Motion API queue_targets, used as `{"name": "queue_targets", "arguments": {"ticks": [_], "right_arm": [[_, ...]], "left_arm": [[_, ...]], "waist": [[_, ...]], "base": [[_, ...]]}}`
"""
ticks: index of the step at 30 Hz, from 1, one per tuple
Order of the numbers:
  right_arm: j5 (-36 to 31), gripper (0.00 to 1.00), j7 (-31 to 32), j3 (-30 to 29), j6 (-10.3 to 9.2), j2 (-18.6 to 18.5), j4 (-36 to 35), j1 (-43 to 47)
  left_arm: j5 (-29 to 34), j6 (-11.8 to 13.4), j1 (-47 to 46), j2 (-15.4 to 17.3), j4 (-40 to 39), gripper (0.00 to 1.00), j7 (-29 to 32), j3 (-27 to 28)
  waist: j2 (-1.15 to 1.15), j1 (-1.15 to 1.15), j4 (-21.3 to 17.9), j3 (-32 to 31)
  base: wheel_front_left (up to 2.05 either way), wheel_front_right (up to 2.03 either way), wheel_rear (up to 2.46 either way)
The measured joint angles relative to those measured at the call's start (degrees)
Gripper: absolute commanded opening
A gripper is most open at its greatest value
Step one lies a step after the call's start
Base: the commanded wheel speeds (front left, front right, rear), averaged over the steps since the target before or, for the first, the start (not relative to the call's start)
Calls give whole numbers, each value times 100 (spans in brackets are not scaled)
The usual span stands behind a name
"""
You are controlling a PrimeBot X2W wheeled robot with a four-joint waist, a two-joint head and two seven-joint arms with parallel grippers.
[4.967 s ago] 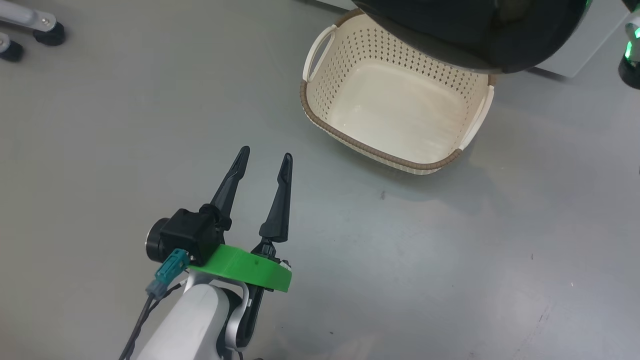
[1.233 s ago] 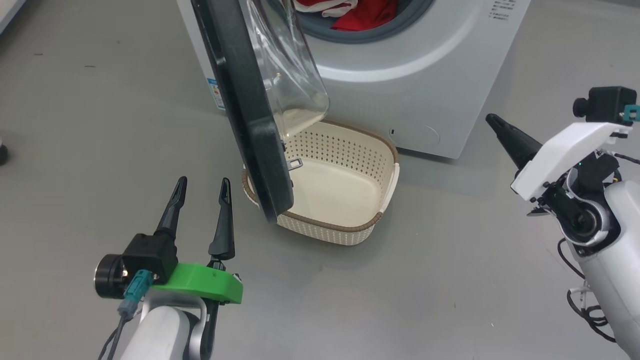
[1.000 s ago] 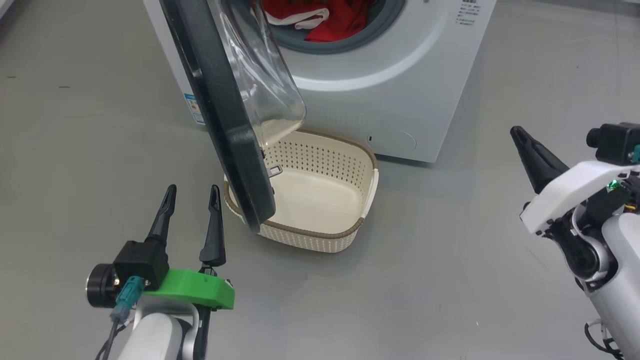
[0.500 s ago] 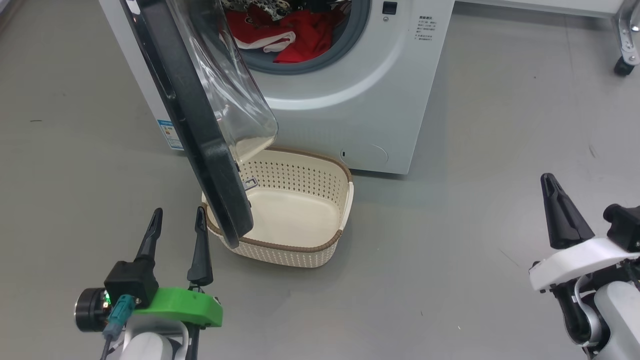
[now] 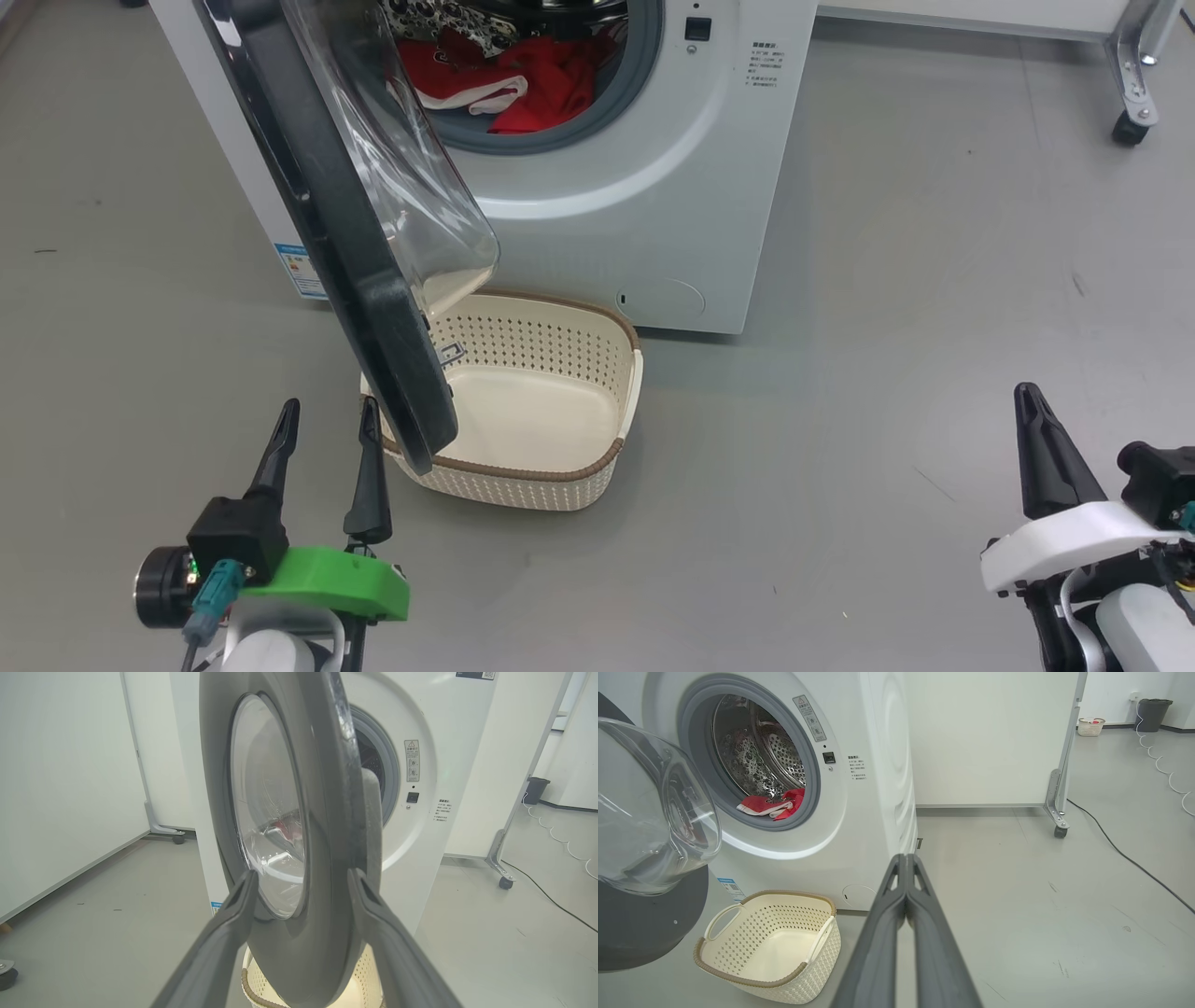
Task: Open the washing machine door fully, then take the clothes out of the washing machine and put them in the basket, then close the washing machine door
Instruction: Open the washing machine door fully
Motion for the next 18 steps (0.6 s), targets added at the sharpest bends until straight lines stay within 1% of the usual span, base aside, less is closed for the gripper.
{"name": "queue_targets", "arguments": {"ticks": [1, 2, 3, 9, 18], "right_arm": [[-33, 35, 0, -43, -8, 34, -42, 23], [-66, 56, 1, -116, -13, 80, -107, 30], [-101, 100, 1, -185, -14, 119, -181, 30], [-346, 100, 1, -363, -14, 220, -423, 127], [-479, 100, 1, -536, -4, 350, -583, 342]], "left_arm": [[0, -3, 1, 0, 0, 100, 0, 4], [0, -5, 2, 0, 0, 100, 0, 10], [0, -10, 2, 0, -1, 100, 0, 15], [0, -51, 15, 1, -7, 100, 0, 41], [0, -71, 101, 1, -10, 100, 0, 44]], "waist": [[0, 0, -4, -3], [0, 0, -9, -6], [0, 0, -13, -10], [0, 0, -34, -27], [0, 0, -39, -59]], "base": [[0, 0, 0], [0, 0, 0], [0, 0, 0], [0, 0, 0], [0, 0, 0]]}}
